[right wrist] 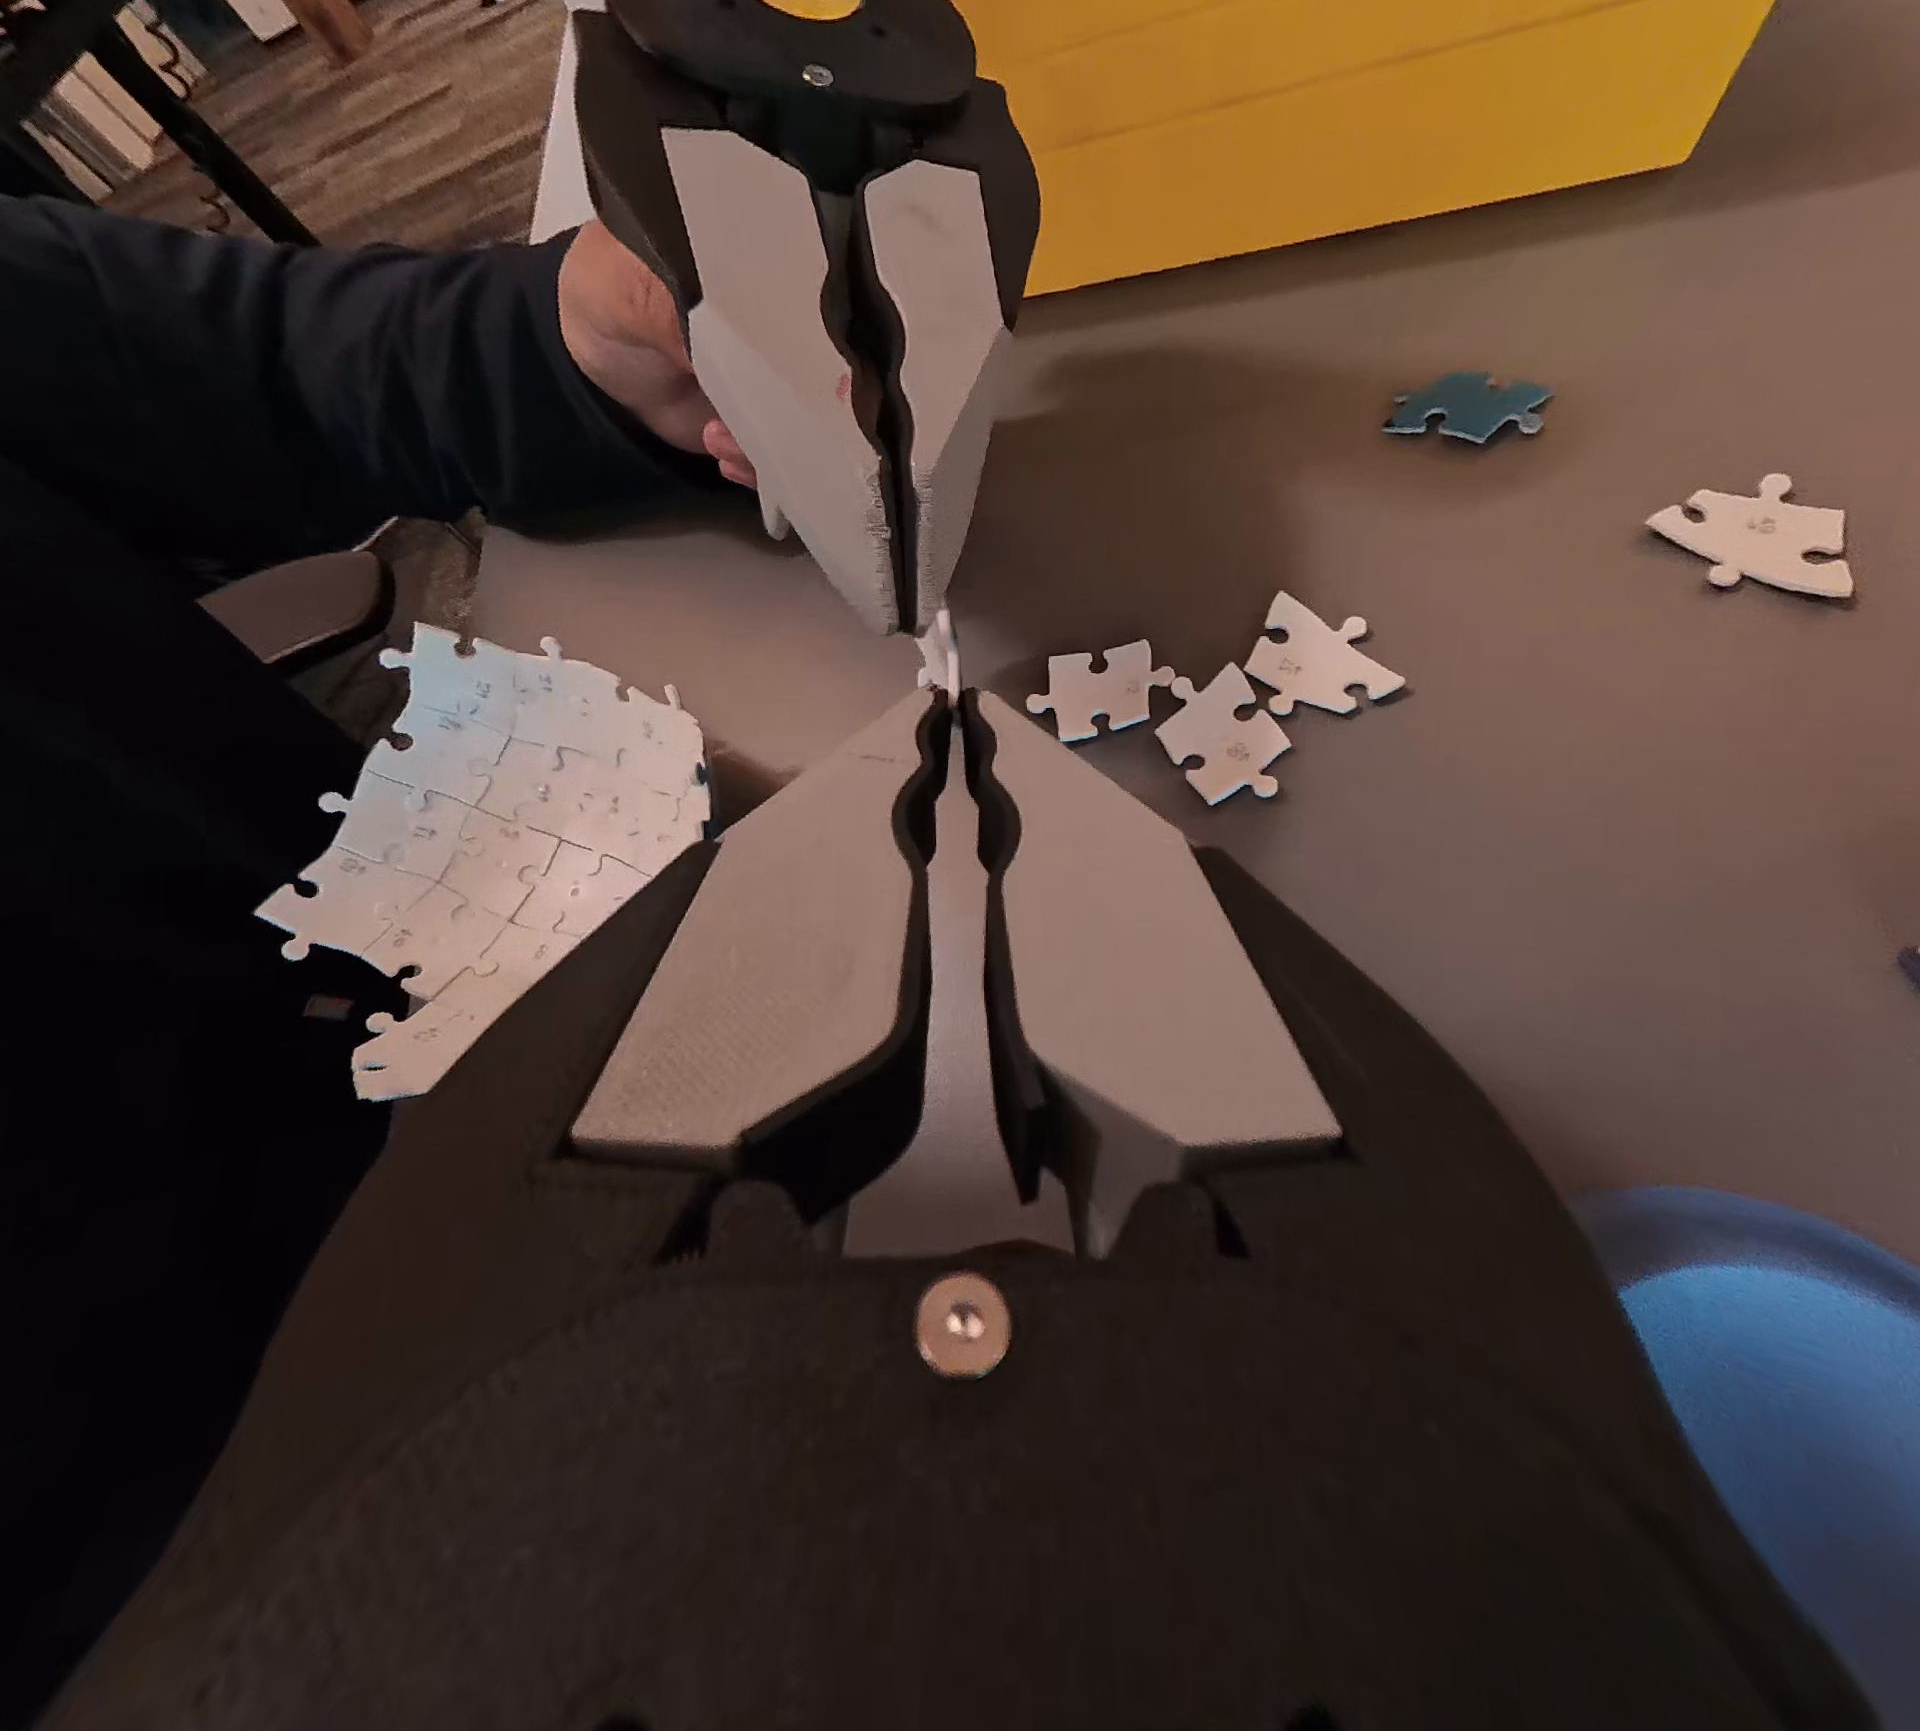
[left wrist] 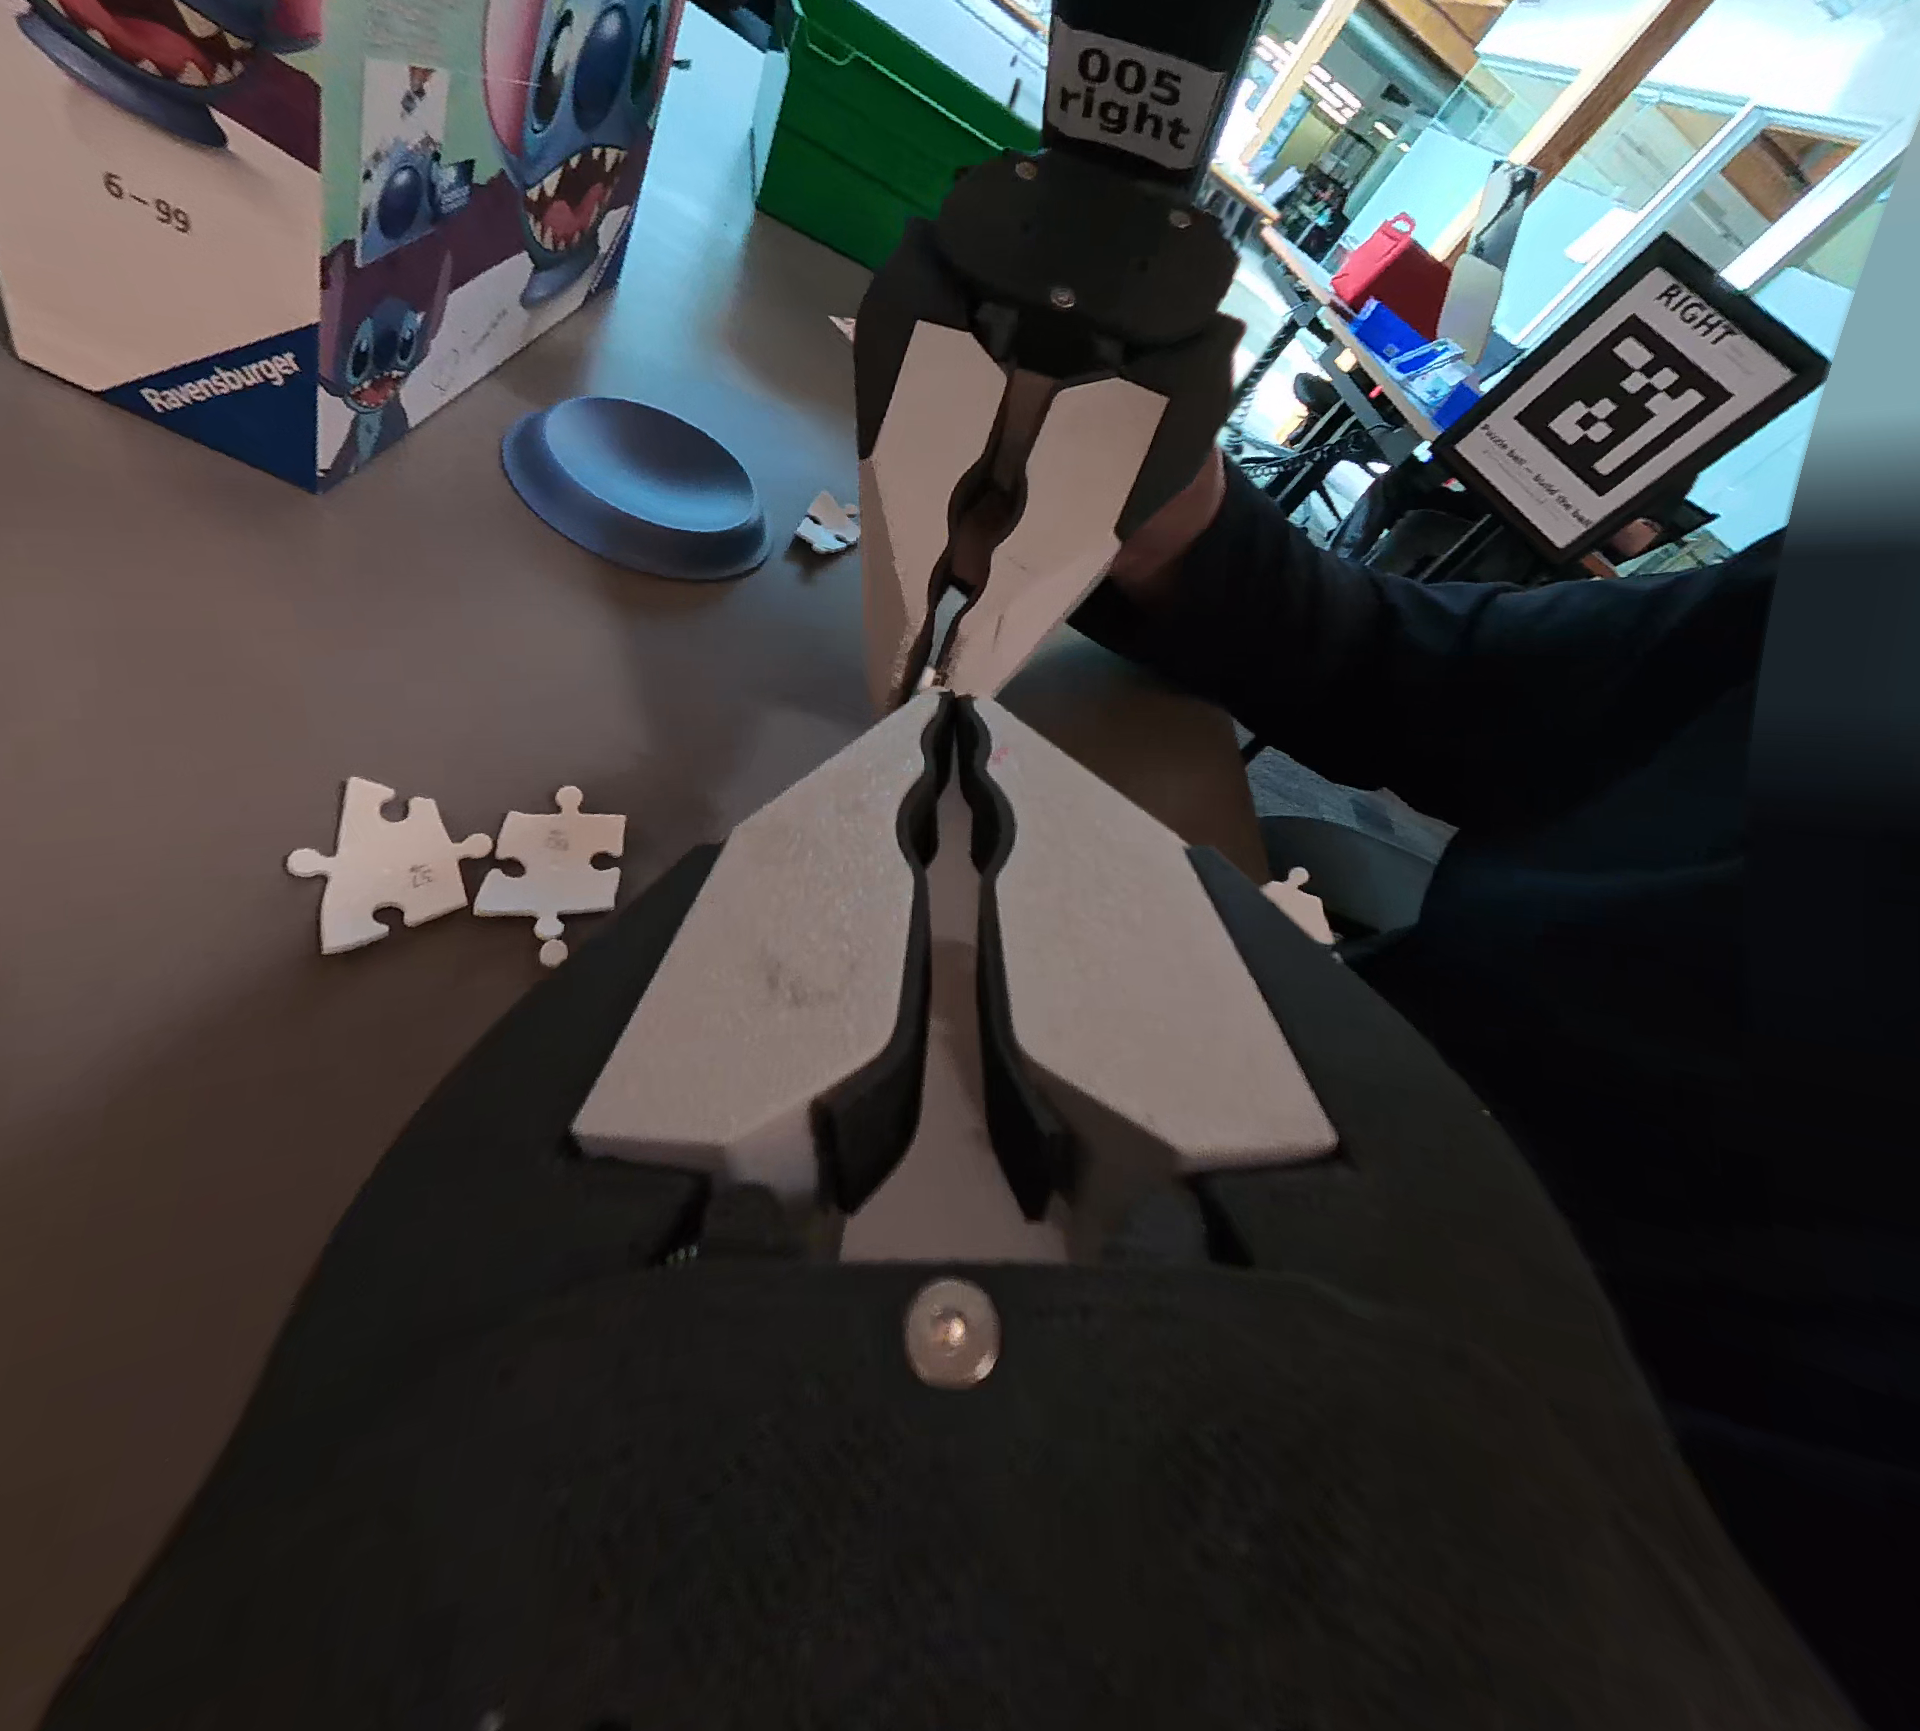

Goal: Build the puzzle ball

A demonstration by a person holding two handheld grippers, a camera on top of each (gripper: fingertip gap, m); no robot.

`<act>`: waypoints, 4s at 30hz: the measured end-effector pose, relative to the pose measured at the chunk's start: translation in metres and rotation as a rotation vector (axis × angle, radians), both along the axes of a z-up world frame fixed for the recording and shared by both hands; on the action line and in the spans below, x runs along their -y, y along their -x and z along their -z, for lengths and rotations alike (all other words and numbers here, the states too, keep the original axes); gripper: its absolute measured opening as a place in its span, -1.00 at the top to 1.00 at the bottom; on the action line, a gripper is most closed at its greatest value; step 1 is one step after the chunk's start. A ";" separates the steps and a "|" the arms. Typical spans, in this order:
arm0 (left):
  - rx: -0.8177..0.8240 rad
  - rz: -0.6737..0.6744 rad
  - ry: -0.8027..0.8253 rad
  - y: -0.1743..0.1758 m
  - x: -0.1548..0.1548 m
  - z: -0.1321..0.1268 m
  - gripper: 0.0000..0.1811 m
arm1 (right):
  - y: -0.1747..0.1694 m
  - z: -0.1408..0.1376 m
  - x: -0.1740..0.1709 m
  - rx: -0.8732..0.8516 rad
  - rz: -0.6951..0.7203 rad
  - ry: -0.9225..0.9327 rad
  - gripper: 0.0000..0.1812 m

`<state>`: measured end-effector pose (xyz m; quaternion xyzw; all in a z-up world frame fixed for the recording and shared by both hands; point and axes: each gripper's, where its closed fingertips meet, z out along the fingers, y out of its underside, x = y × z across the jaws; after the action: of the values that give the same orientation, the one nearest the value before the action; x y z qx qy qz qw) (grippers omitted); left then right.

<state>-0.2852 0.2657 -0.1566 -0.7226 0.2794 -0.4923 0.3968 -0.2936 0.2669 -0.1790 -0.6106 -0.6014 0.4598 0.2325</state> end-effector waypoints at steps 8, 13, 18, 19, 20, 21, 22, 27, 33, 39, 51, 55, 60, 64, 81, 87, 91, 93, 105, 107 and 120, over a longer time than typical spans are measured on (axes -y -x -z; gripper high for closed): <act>-0.031 0.061 0.067 -0.010 0.008 0.012 1.00 | 0.001 -0.008 -0.005 -0.056 0.023 0.103 1.00; -0.046 0.065 0.073 -0.012 0.009 0.014 1.00 | 0.005 0.001 -0.002 -0.026 0.012 0.092 1.00; -0.003 0.063 0.069 -0.003 0.008 0.007 1.00 | 0.001 0.001 -0.007 -0.016 0.028 0.069 1.00; -0.006 0.042 0.058 0.002 0.004 0.005 1.00 | 0.000 0.000 -0.008 -0.022 0.029 0.075 1.00; -0.015 0.015 0.050 0.006 0.001 0.005 1.00 | -0.001 -0.002 -0.008 -0.029 0.029 0.084 1.00; -0.025 -0.013 0.047 0.011 -0.003 0.006 1.00 | -0.002 -0.004 -0.008 -0.033 0.027 0.094 1.00; -0.029 -0.032 0.047 0.014 -0.006 0.006 1.00 | -0.003 -0.005 -0.008 -0.036 0.028 0.101 1.00; 0.011 0.013 0.113 0.007 -0.003 0.010 0.75 | -0.002 -0.003 -0.005 -0.029 0.017 0.109 1.00; -0.054 0.003 0.068 0.004 -0.003 0.016 1.00 | 0.000 -0.002 0.001 -0.025 -0.007 0.120 1.00; -0.041 -0.047 0.033 0.006 -0.007 0.009 1.00 | 0.000 -0.009 -0.004 -0.070 0.015 0.145 1.00; 0.112 -0.122 -0.010 0.016 -0.017 -0.015 1.00 | 0.008 -0.020 0.000 -0.159 -0.005 0.253 1.00; 0.104 -0.117 -0.006 0.013 -0.017 -0.012 1.00 | 0.005 -0.019 -0.003 -0.153 -0.002 0.257 1.00; 0.049 -0.111 0.029 0.013 -0.018 0.001 1.00 | 0.004 -0.027 -0.003 -0.189 -0.003 0.247 1.00; 0.026 -0.093 0.030 0.004 -0.014 0.005 1.00 | 0.002 -0.027 -0.007 -0.184 0.019 0.247 1.00; 0.039 -0.117 0.003 0.010 -0.017 -0.001 1.00 | -0.004 -0.031 -0.023 -0.207 0.088 0.238 0.95; 0.052 -0.087 0.033 0.005 -0.014 0.002 1.00 | -0.002 -0.031 -0.017 -0.214 0.054 0.270 0.92; 0.032 -0.055 0.044 -0.003 -0.009 0.006 1.00 | 0.001 -0.024 -0.009 -0.178 0.026 0.243 1.00; 0.022 -0.055 0.054 -0.004 -0.009 0.009 1.00 | 0.000 -0.020 -0.010 -0.159 0.028 0.213 1.00; 0.015 0.127 0.277 0.001 0.016 0.022 0.88 | -0.008 -0.019 -0.019 -0.128 0.075 0.224 1.00; -0.023 0.153 0.265 -0.002 0.022 0.025 0.88 | -0.010 -0.019 -0.020 -0.124 0.076 0.230 1.00; -0.171 0.209 0.216 -0.011 0.063 0.016 0.55 | -0.024 -0.028 -0.010 -0.122 0.033 0.248 1.00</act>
<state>-0.2746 0.2029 -0.1724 -0.7673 0.3313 -0.4946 0.2384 -0.2696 0.2767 -0.1511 -0.6154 -0.5146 0.5629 0.1991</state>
